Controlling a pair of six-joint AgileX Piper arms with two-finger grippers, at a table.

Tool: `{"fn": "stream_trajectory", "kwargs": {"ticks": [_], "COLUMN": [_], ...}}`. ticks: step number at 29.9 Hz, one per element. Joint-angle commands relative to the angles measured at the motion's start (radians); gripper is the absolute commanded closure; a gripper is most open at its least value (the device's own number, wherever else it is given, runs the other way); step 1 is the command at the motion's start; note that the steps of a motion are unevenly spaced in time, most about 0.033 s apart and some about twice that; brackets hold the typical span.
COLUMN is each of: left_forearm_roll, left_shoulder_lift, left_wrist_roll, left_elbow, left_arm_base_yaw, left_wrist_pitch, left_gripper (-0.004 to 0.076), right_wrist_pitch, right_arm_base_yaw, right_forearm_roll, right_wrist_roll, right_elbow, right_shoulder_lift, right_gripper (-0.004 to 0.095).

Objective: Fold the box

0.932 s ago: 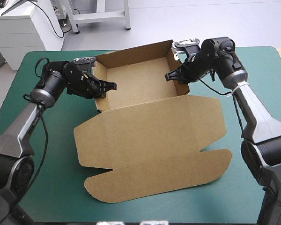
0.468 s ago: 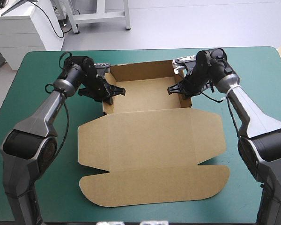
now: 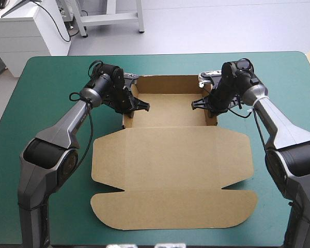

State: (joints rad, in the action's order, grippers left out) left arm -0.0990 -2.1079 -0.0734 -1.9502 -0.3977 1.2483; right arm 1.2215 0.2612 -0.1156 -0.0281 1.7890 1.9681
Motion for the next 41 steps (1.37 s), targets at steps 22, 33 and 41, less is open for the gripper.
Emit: {"fn": "stream_trajectory", "kwargs": {"ticks": [22, 33, 41], "left_forearm_roll": [-0.051, 0.0, 0.045], "left_shoulder_lift": [0.116, 0.263, 0.451], "left_wrist_roll": [0.1, 0.103, 0.157], "left_elbow": [-0.107, -0.123, -0.12], "left_arm_base_yaw": [0.018, 0.02, 0.02], "left_wrist_pitch": [0.041, 0.041, 0.043], "left_gripper": [0.0175, 0.0176, 0.0523], "right_wrist_pitch": [0.024, 0.024, 0.024], "right_arm_base_yaw": [-0.008, -0.008, -0.008], "right_forearm_roll": [0.026, 0.024, 0.072], "right_wrist_roll": [0.103, 0.115, 0.115], "right_elbow": [0.064, 0.133, 0.133], "right_shoulder_lift": [-0.062, -0.182, -0.24], "right_gripper": [0.0032, 0.0032, 0.0032]}}
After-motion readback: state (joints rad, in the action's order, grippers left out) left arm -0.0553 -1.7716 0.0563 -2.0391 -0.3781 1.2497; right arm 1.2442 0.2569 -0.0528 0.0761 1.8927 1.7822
